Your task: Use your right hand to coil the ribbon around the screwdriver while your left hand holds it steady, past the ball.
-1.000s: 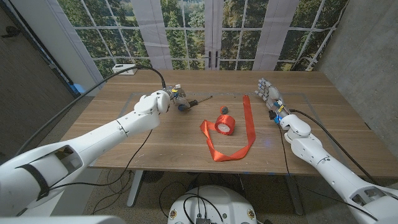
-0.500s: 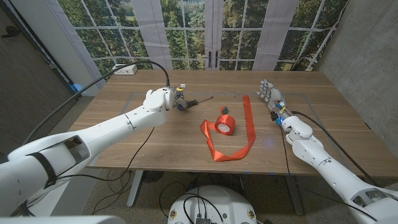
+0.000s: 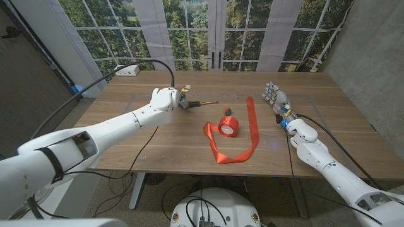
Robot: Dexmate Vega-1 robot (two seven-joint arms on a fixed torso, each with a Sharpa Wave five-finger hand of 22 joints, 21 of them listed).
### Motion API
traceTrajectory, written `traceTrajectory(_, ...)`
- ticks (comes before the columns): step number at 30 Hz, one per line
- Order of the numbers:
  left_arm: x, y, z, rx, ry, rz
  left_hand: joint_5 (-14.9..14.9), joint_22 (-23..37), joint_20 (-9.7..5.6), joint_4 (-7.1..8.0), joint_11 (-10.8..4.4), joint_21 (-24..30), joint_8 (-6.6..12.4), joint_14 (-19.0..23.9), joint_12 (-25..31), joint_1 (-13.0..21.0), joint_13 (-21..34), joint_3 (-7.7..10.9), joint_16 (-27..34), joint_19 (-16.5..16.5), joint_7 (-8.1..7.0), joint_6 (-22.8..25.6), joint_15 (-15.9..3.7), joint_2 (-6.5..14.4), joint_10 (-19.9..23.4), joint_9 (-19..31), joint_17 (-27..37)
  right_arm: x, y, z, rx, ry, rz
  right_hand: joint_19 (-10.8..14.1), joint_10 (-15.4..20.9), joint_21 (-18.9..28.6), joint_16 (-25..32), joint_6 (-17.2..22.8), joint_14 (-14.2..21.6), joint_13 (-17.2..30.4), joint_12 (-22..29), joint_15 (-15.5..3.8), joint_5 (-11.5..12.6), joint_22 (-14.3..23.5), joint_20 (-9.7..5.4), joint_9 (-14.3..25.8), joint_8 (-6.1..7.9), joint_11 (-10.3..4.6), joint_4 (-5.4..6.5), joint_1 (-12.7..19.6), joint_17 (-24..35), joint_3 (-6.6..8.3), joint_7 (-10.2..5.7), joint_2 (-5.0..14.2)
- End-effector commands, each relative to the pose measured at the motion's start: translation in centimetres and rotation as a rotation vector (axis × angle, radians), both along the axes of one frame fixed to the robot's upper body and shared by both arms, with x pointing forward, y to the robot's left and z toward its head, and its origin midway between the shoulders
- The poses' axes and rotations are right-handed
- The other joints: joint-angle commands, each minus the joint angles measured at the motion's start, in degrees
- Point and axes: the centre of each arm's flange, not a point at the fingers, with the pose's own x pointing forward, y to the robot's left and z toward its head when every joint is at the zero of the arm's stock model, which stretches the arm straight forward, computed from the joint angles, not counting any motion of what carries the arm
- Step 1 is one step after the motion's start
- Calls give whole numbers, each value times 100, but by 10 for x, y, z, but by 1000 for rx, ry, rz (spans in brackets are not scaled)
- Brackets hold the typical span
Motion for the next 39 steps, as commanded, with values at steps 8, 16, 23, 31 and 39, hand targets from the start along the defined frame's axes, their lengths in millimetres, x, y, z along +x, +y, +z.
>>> traceTrajectory(8, 4, -19, 0, 124, -250, -16, -137, 296, -633, -195, -451, 1136, 568, 2446, 1298, 1331, 899, 87, 1909, 577, -14, 1948, -960, 240, 2481, 221, 1389, -4, -10, -5, 22, -5, -32, 77, 22, -23, 50, 70, 30, 28, 28, 34, 4, 30, 21, 35, 16, 45, 3, -23, 14, -28, 3, 24)
traceTrajectory(16, 0, -18, -3, 142, -357, -41, -88, 386, -644, -123, -484, 1416, 703, 2399, 1478, 1507, 1230, 33, 1967, 500, 108, 2189, -963, 235, 2420, 393, 1668, -6, -9, -5, 23, -6, -32, 85, 37, -34, 49, 71, 34, 29, 31, 33, 7, 31, 27, 35, 13, 61, 2, -27, 14, -33, 2, 25)
traceTrajectory(23, -16, -13, -9, 100, -589, -129, -61, 409, -646, -88, -490, 1525, 762, 2368, 1552, 1549, 1376, 10, 1959, 437, 76, 2216, -960, 229, 2410, 487, 1772, -14, -2, -1, -7, -33, -31, 90, 35, -41, 48, 72, 35, 29, 28, 36, 9, 31, 25, 35, 10, 68, 2, -29, 14, -34, 2, 29)
traceTrajectory(31, -33, 2, -14, 36, -810, -253, -28, 425, -665, -15, -573, 1661, 839, 2358, 1625, 1546, 1563, -16, 1910, 344, -31, 2214, -961, 213, 2353, 620, 1870, -23, 7, -1, -19, -38, -17, 108, 51, -49, 46, 82, 55, 30, 31, 28, 18, 31, 20, 36, 10, 62, -27, 15, 2, -6, 0, 53)
traceTrajectory(39, -48, 21, -18, 33, -858, -367, 13, 427, -725, 53, -650, 1770, 913, 2314, 1672, 1499, 1725, -47, 1816, 236, -114, 2182, -961, 181, 2290, 748, 1924, -38, 16, 1, -79, -46, -41, 169, 161, -50, 71, 115, 162, 31, 67, 52, 19, 31, 25, 35, 16, 100, -78, 84, -13, 30, -11, 68)
